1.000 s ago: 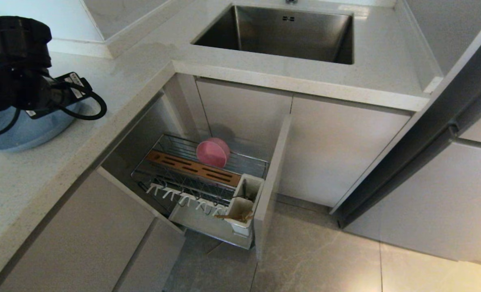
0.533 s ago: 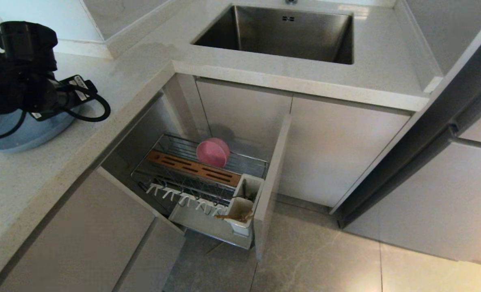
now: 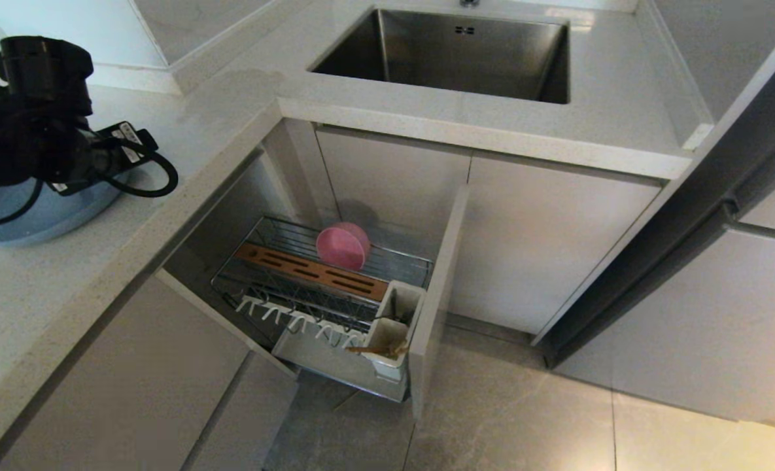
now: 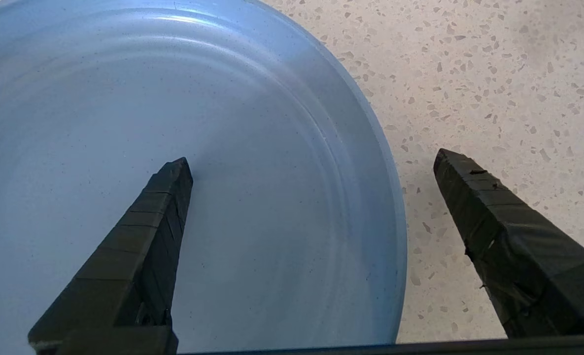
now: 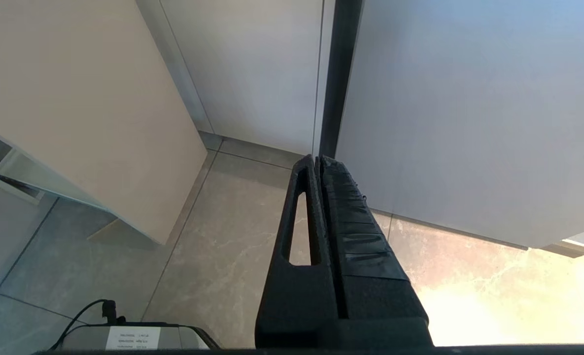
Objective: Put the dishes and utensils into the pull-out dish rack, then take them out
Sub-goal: Pick up the plate and place it in the cupboard
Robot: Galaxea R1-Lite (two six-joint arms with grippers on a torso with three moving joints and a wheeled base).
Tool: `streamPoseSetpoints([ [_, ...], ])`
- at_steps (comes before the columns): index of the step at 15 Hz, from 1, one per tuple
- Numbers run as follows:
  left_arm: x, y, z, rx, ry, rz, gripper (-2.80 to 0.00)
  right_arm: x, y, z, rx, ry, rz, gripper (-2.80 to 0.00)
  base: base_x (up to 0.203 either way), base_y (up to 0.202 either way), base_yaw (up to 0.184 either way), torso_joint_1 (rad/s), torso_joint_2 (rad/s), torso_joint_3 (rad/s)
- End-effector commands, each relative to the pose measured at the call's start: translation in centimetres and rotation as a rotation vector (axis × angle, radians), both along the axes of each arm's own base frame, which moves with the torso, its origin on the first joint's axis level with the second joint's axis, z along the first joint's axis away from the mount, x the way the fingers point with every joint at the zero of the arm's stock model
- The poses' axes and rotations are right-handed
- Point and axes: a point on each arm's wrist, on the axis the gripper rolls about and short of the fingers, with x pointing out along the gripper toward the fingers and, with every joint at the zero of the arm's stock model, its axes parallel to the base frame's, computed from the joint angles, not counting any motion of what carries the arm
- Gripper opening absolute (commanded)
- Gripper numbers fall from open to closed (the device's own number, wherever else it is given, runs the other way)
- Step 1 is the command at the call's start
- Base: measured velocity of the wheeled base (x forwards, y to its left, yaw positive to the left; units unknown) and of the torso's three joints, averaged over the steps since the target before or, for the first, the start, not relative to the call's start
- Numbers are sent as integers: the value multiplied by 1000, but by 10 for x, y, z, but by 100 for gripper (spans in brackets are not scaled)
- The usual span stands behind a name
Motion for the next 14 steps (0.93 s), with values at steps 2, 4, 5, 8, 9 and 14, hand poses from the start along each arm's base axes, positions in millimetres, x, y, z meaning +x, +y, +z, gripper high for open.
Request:
streamPoseSetpoints([
  [2,1,0,-1,-8,0,2,-280,1,0,-2,0,8,0,-280,0,0,0,0,0,0],
  [4,1,0,-1,-11,1,-6,-280,1,0,-2,0,8,0,-280,0,0,0,0,0,0],
  [5,1,0,-1,-11,1,-6,-280,1,0,-2,0,7,0,-280,0,0,0,0,0,0],
  [8,1,0,-1,-13,0,-8,-280,1,0,-2,0,7,0,-280,0,0,0,0,0,0],
  [9,0,0,-1,-13,-2,-8,-280,1,0,-2,0,7,0,-280,0,0,0,0,0,0],
  [14,-5,-1,2,-18,-10,-8,-280,1,0,-2,0,8,0,-280,0,0,0,0,0,0],
])
